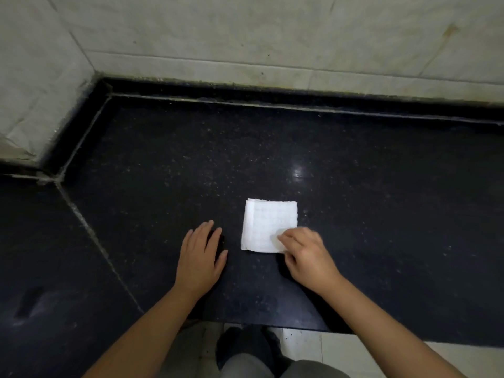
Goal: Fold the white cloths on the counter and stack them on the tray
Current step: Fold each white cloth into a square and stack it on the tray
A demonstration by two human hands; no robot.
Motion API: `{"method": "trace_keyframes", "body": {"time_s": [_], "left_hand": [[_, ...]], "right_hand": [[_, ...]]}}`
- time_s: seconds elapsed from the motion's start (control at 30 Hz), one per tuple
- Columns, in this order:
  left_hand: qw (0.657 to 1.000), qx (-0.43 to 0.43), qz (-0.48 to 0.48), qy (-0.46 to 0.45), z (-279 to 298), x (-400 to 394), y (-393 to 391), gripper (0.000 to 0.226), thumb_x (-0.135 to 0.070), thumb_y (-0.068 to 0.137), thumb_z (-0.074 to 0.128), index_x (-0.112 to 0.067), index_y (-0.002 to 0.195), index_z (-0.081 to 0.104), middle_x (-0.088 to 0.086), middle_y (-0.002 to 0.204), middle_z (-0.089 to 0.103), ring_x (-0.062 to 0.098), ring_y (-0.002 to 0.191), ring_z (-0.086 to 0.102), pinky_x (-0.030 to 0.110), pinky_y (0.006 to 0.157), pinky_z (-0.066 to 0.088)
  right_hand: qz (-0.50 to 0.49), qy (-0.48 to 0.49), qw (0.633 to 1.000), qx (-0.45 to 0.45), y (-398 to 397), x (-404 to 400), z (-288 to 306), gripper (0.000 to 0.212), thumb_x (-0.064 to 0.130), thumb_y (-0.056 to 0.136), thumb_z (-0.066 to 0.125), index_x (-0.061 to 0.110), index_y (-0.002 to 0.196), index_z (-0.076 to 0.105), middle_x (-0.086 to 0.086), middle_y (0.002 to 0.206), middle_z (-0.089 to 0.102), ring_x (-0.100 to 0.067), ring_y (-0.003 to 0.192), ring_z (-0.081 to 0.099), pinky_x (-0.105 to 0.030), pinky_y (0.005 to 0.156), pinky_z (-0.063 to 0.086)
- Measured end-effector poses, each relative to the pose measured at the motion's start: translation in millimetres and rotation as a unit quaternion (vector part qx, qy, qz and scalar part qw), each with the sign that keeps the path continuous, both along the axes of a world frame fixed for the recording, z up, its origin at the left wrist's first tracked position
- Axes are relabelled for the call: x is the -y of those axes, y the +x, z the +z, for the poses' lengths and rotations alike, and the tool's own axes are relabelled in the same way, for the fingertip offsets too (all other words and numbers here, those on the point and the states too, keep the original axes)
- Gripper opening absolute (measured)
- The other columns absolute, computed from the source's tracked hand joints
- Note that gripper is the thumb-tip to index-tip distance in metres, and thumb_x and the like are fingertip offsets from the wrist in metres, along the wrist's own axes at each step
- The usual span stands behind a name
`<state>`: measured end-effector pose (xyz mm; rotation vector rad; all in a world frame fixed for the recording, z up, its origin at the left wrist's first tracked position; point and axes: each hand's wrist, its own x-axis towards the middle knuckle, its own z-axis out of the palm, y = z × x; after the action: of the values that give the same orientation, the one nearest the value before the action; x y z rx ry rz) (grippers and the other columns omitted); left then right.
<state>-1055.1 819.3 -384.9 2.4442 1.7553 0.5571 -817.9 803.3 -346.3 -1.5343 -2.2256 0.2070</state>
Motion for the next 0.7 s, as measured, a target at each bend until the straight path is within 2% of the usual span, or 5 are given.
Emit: {"method": "trace_keyframes", "body": {"time_s": [0.17,0.37,0.53,0.6,0.7], "left_hand": [[0.978,0.03,-0.204,0.028,6.8,2.4,40.8,0.029,-0.029,0.081,0.051,-0.011,0.102,0.058,0.008,0.096,0.067,0.017,0.093,0.049,0.03,0.082,0.043],[0.975,-0.073,-0.199,-0.06,13.6,-20.7,63.7,0.033,-0.041,0.055,0.082,-0.02,0.077,0.069,-0.007,0.075,0.064,0.012,0.069,0.061,0.024,0.062,0.047],[0.966,-0.07,-0.248,-0.007,13.7,-34.7,62.8,0.002,-0.016,0.066,0.066,-0.018,0.066,0.065,-0.005,0.061,0.058,0.015,0.056,0.054,0.022,0.059,0.034],[0.96,-0.048,-0.275,0.028,17.4,-43.6,70.8,0.017,-0.014,0.073,0.047,-0.016,0.073,0.064,-0.002,0.06,0.059,0.018,0.053,0.055,0.027,0.061,0.028],[0.944,-0.031,-0.326,0.047,40.3,-53.3,105.5,0.012,-0.018,0.081,0.043,-0.016,0.09,0.051,0.001,0.065,0.06,0.021,0.055,0.056,0.028,0.06,0.03]], "right_hand": [[-0.052,-0.09,0.991,0.079,10.7,7.4,-7.7,0.043,-0.005,0.04,0.081,0.013,0.078,0.073,-0.005,0.086,0.071,-0.026,0.065,0.065,-0.03,0.046,0.053],[-0.05,-0.147,0.986,0.065,3.7,-7.0,-3.2,0.015,-0.002,0.056,0.057,0.008,0.061,0.067,-0.004,0.063,0.063,-0.023,0.052,0.06,-0.029,0.038,0.052],[-0.093,-0.173,0.98,0.038,9.3,-8.9,23.0,0.022,0.006,0.077,0.05,0.001,0.083,0.07,-0.013,0.085,0.068,-0.031,0.077,0.064,-0.036,0.064,0.055],[-0.139,-0.165,0.976,0.019,24.6,-4.3,32.6,0.025,0.008,0.084,0.049,0.002,0.099,0.068,-0.013,0.102,0.065,-0.03,0.092,0.061,-0.034,0.077,0.051],[-0.212,-0.154,0.963,-0.059,59.7,9.2,50.2,0.028,0.007,0.081,0.048,0.001,0.099,0.069,-0.018,0.099,0.065,-0.032,0.093,0.062,-0.031,0.083,0.048]]}}
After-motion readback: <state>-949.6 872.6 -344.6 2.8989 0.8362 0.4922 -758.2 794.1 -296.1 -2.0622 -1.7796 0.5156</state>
